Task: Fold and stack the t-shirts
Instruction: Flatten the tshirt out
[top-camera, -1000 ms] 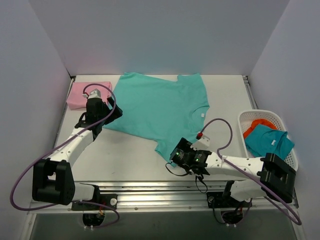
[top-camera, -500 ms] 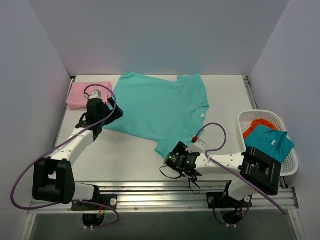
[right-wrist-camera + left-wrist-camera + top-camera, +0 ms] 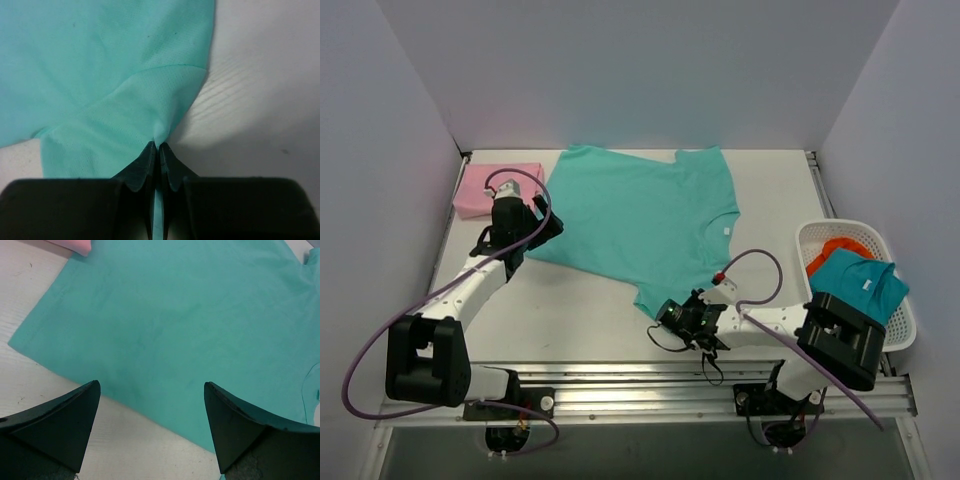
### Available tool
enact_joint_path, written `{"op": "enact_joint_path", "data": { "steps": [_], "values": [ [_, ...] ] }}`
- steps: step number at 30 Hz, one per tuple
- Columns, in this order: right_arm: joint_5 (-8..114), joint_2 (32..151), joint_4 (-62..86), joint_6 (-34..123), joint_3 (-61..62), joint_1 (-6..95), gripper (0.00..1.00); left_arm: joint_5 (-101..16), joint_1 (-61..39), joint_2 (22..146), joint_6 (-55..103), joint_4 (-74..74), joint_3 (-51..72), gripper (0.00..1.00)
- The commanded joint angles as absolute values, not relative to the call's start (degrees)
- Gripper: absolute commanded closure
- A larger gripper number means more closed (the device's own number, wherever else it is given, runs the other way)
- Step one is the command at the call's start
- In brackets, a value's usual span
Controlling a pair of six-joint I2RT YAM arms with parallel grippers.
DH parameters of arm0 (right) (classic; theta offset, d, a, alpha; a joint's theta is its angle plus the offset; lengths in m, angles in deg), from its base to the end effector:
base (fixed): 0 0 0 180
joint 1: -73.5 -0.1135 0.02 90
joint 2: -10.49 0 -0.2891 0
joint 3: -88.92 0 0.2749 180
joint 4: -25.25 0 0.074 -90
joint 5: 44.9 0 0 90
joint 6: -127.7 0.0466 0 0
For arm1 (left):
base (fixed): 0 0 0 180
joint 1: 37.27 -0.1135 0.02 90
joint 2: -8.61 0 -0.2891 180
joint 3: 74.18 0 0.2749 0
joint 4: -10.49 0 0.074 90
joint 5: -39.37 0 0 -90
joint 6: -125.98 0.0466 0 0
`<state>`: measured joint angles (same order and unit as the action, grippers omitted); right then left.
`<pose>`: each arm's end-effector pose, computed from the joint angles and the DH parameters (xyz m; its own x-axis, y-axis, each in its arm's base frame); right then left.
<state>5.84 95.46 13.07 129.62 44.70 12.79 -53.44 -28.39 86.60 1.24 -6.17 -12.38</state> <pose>0.1575 0.2204 0.1342 -0.4753 0.7344 -0.4845 0.4065 0.6717 0.6194 0.3216 -0.0479 0.2542 -0.5051 -0.4972 -0.7055 -0.2121 0.8639 -0.4569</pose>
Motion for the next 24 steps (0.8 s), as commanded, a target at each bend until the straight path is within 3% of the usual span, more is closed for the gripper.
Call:
{"op": "enact_joint_path", "data": {
  "steps": [1, 6, 11, 24],
  "values": [
    [3.98, 89.52, -1.11, 134.02, 46.61, 13.03, 1.00, -54.32, -28.74, 84.72, 1.97, -4.75, -12.88, 0.06],
    [-0.85, 76.34, -14.76, 137.73, 46.70, 16.09, 1.00, -56.78, -28.57, 84.28, -1.36, -9.40, -12.70, 0.06],
    [-0.25, 67.28, -14.08, 129.73, 49.24, 24.36, 1.00, -56.87, -25.43, 83.58, -7.25, -14.85, -13.58, 0.06],
    [3.01, 72.36, -8.02, 121.99, 50.30, 29.99, 1.00, -62.30, -8.54, 74.01, -13.32, -23.02, -24.03, 0.06]
  ]
}}
